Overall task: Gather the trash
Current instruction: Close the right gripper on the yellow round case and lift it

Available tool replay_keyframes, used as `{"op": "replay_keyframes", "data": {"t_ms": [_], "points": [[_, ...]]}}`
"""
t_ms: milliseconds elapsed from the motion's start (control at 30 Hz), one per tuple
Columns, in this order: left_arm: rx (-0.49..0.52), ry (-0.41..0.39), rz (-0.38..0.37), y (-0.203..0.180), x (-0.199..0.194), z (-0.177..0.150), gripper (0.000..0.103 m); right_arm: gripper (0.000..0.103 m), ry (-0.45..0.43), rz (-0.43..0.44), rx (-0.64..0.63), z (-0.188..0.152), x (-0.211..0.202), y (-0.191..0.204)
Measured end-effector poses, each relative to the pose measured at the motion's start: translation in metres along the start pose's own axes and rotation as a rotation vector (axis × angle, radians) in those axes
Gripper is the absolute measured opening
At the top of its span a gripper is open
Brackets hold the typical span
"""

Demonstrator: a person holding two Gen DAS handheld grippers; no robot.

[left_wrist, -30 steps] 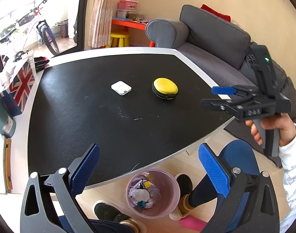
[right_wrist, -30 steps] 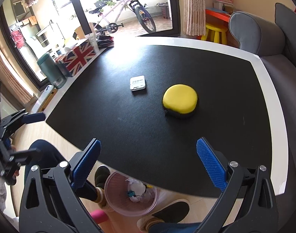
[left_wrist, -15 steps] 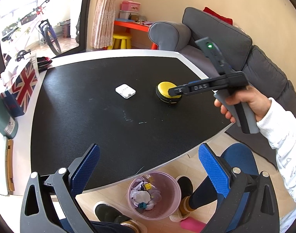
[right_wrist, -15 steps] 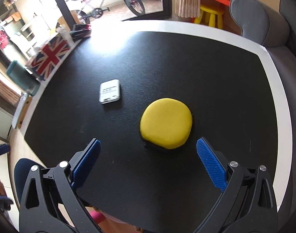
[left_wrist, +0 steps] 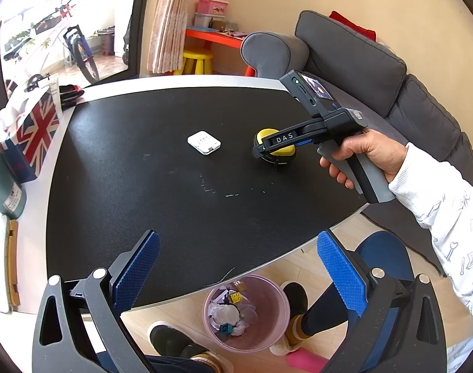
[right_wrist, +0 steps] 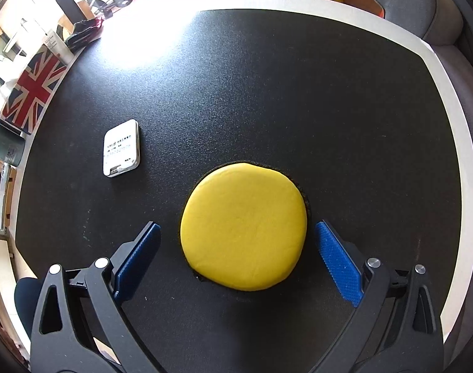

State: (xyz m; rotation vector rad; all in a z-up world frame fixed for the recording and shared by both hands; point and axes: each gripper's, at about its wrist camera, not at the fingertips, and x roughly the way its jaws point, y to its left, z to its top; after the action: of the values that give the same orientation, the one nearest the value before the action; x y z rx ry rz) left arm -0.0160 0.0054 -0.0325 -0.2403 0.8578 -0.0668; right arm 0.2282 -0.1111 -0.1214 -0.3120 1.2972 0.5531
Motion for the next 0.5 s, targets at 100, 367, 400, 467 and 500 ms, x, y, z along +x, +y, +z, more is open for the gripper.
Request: {"op": "replay_keyframes", "data": {"t_ms": [100,367,400,467,500], "points": [[-0.008,0.005,-0.001,0.002,0.002,-0.001,0.097,0.096,-0.005,-0.007,-0.003,0.001,0.002,0.001],[-0.006,0.018,-0.003,0.001,0.011,0.001,0.097,0.078,-0.021,-0.020,-0.002,0.005,0.000,-0.001],[-0.004,0.019,-0.002,0.001,0.013,0.002,0.097,0.078,-0.026,-0.020,-0.003,0.004,-0.001,-0.001],[0.001,0.020,0.000,0.001,0.015,0.005,0.097,0.078,-0.038,-0.015,-0.001,0.002,-0.004,-0.001],[0.004,0.020,-0.001,0.001,0.017,0.007,0.097,0.078,-0.043,-0.013,-0.002,0.002,-0.005,-0.001]]}}
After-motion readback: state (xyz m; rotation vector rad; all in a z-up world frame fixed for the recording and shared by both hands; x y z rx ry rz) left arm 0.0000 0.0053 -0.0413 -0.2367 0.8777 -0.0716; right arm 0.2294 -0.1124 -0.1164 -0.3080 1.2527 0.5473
